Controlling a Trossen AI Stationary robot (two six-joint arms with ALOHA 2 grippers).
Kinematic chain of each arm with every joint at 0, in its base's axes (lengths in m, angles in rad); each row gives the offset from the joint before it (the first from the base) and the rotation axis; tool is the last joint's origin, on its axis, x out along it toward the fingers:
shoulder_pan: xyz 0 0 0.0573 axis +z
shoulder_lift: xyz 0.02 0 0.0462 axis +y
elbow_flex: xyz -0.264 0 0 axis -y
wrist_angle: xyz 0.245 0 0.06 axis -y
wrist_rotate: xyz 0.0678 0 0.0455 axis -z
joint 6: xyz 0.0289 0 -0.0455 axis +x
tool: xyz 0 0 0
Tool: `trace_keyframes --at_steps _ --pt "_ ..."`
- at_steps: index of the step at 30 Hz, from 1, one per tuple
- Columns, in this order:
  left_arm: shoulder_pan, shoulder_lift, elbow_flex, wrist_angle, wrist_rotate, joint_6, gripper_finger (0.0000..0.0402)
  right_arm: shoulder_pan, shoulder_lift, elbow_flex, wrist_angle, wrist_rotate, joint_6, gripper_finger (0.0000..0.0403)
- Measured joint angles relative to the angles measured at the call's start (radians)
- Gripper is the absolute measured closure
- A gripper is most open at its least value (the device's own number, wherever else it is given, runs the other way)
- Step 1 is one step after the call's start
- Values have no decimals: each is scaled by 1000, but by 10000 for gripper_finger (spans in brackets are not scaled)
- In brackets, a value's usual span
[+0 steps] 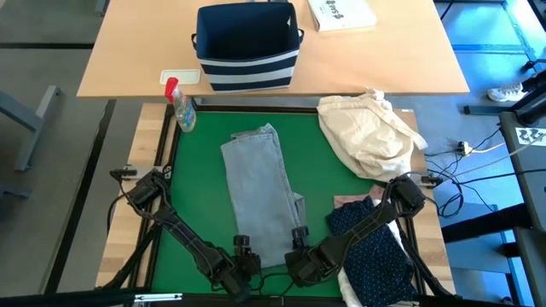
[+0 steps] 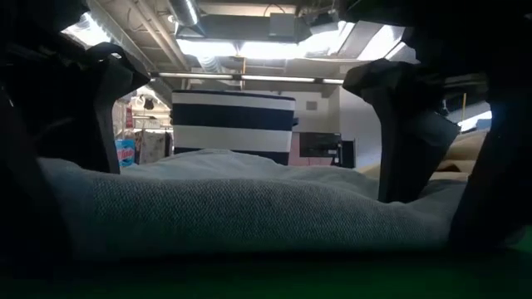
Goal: Fold laundry
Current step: Fold the blue jeans
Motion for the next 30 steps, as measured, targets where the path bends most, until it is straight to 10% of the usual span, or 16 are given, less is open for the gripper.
trace_keyframes --at_steps 11,30 --pt "-9 0 -2 7 -23 -6 369 0 -6 -3 -14 71 8 383" --pt "-109 8 243 152 56 -184 362 196 -81 142 -137 -42 83 375"
